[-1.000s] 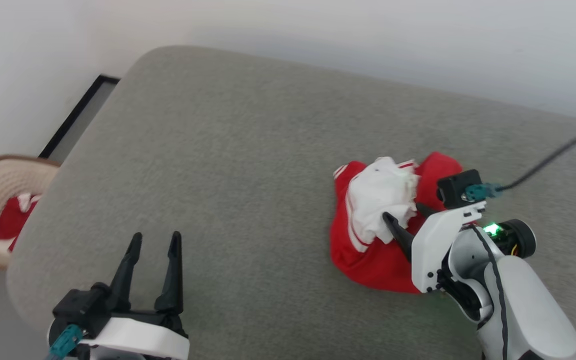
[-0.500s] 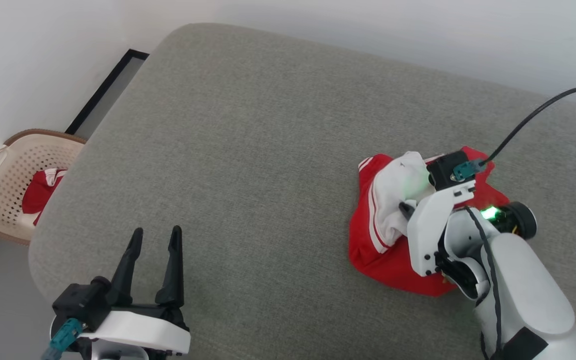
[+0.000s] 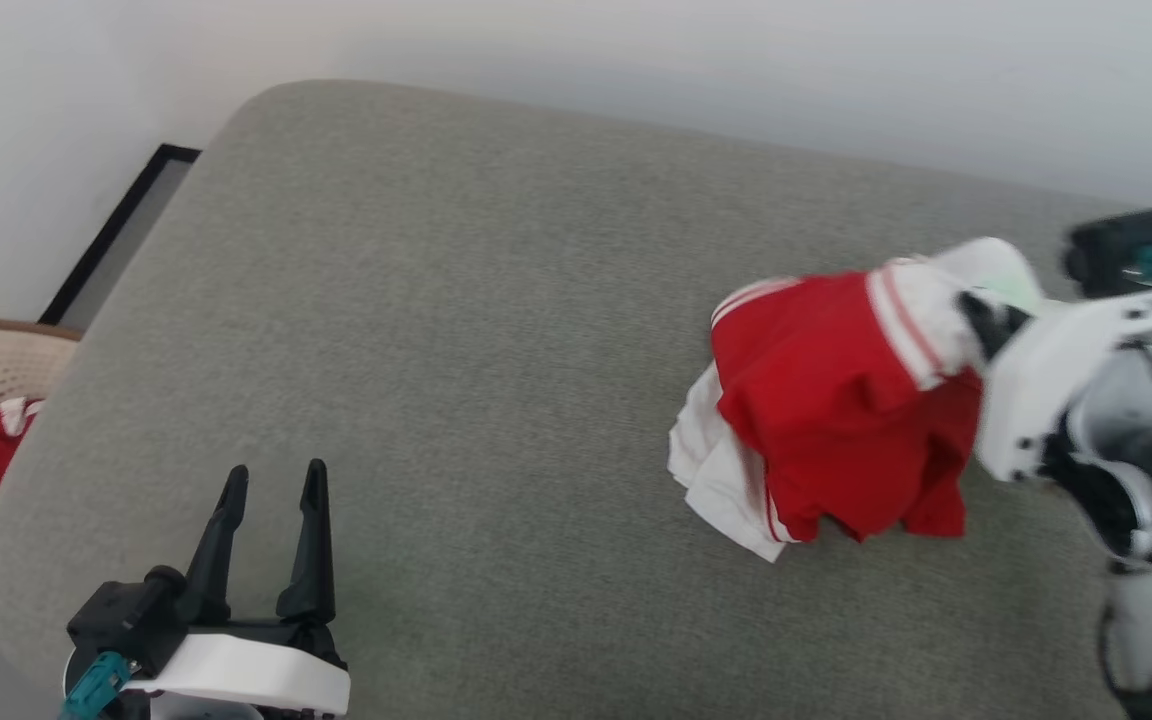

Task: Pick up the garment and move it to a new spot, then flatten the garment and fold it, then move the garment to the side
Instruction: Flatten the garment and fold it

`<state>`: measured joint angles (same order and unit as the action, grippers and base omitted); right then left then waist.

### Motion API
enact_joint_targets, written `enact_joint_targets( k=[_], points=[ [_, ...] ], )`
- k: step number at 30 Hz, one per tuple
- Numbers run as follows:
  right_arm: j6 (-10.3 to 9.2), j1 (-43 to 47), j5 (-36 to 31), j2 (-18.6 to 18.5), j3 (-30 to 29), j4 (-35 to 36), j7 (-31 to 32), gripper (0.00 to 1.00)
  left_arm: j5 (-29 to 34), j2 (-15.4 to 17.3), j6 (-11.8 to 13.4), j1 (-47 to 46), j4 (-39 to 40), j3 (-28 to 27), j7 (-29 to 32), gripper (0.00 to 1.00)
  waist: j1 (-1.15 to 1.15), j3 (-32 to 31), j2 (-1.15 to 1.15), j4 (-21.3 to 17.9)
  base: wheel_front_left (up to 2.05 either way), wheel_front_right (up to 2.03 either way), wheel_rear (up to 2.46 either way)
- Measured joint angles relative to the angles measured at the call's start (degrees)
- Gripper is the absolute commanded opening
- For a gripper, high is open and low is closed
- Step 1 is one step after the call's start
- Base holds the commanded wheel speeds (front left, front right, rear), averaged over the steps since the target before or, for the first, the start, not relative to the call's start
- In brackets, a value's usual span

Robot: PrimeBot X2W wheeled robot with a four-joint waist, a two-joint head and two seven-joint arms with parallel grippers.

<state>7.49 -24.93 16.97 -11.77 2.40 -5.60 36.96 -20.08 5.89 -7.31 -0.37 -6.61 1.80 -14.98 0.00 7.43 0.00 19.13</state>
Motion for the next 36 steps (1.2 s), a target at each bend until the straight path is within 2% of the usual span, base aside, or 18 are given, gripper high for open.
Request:
enact_joint_targets(
  k=[2,7,11,16,17,19,20,25,29,33,36],
  points=[
    [0.0,2.63,-0.67,-1.09,-4.64,3.61,1.77,0.0,0.09,0.18,0.0,0.29,0.27,-0.31,0.0,1.0,0.0,-0.13,0.0,-1.47,0.0,0.0,0.0],
    [0.0,8.0,-1.18,-2.33,-10.74,6.33,3.86,0.0,0.32,0.41,0.0,0.32,0.42,-0.21,0.0,1.0,0.0,-0.09,0.0,-3.32,0.0,0.0,0.0],
    [0.0,11.91,-1.02,-2.3,-13.47,4.95,4.3,0.0,0.33,0.73,0.0,0.09,0.41,0.35,0.0,1.0,0.0,0.24,0.0,-4.24,0.0,0.0,0.0],
    [0.0,12.91,-0.31,-1.14,-13.67,-0.57,1.29,0.0,0.15,1.43,0.0,-0.69,0.12,1.16,0.0,1.0,0.0,0.8,0.0,-5.15,0.0,0.0,0.0],
    [0.0,12.66,0.16,-0.62,-13.97,-2.32,0.49,0.14,0.0,1.65,0.0,-0.81,-0.1,1.48,0.0,1.0,0.0,0.93,0.0,-5.34,0.0,0.0,0.0],
    [0.0,12.38,-0.24,-0.85,-12.61,-5.0,-0.27,0.74,-0.13,2.15,0.0,-1.47,-0.44,2.44,0.0,1.0,0.0,1.12,0.0,-5.64,0.0,0.0,0.0],
    [0.0,11.85,-0.19,-0.77,-12.21,-6.24,-0.78,1.0,-0.3,2.48,0.0,-1.8,-0.64,2.9,0.0,1.0,0.0,1.17,0.0,-5.81,0.0,0.0,0.0],
    [0.0,9.77,0.41,-1.45,-10.58,-8.64,-1.91,1.0,-2.08,5.8,0.0,-3.42,-2.32,6.9,0.0,1.0,0.0,1.04,0.0,-6.89,0.0,0.0,0.0],
    [0.0,9.2,1.37,-1.69,-9.87,-7.01,-1.86,1.0,-5.28,9.69,0.0,-5.94,-3.57,11.51,0.25,1.0,0.0,0.74,0.0,-8.46,0.0,0.0,0.0],
    [0.0,9.12,2.03,-1.99,-9.25,-3.33,-3.98,1.0,-8.95,14.1,0.0,-9.44,-3.38,16.17,4.11,1.0,0.0,0.45,0.0,-10.62,0.0,0.0,0.0],
    [0.0,9.09,2.05,-0.74,-9.26,0.0,-7.06,1.0,-11.72,17.22,0.0,-12.21,-2.54,19.71,7.82,1.0,0.0,0.31,0.0,-12.55,0.0,0.0,0.0]
  ],
)
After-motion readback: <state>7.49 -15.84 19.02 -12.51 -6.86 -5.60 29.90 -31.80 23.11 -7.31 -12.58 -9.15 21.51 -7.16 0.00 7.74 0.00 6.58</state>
